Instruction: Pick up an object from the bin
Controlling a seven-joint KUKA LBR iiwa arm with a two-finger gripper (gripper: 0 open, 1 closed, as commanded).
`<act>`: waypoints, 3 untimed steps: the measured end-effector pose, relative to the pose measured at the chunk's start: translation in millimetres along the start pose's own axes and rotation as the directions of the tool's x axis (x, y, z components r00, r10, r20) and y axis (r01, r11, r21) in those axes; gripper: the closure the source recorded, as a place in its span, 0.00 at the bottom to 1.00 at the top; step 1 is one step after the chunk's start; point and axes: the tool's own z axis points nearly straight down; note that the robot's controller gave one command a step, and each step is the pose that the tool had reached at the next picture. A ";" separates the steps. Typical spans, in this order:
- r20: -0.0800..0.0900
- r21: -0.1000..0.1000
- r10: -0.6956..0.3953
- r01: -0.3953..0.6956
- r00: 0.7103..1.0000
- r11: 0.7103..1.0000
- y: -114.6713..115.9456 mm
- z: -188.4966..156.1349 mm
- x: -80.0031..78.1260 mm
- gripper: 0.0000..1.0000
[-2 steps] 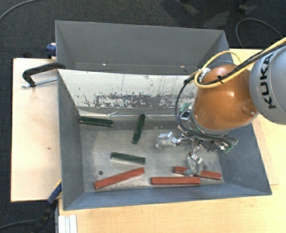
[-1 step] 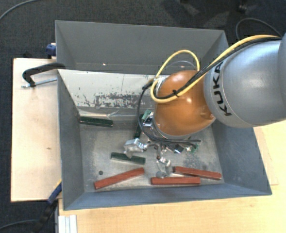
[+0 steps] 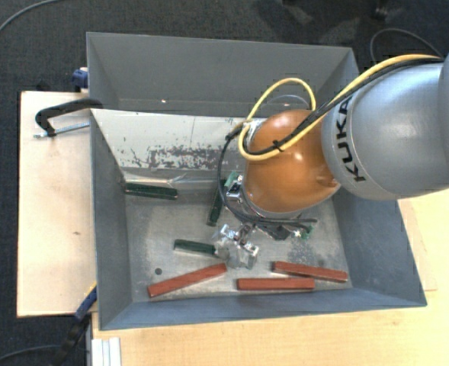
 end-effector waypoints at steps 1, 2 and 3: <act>0.004 0.003 -0.234 0.234 0.972 0.972 -26.4 19.4 -64.5 1.00; 0.003 0.001 -0.232 0.232 0.973 0.973 -26.4 19.0 -63.5 0.00; 0.000 -0.002 -0.257 0.257 0.966 0.966 27.0 37.1 -43.2 0.00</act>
Offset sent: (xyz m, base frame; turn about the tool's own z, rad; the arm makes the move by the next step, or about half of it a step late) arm 0.0585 0.0329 -0.0199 -0.2379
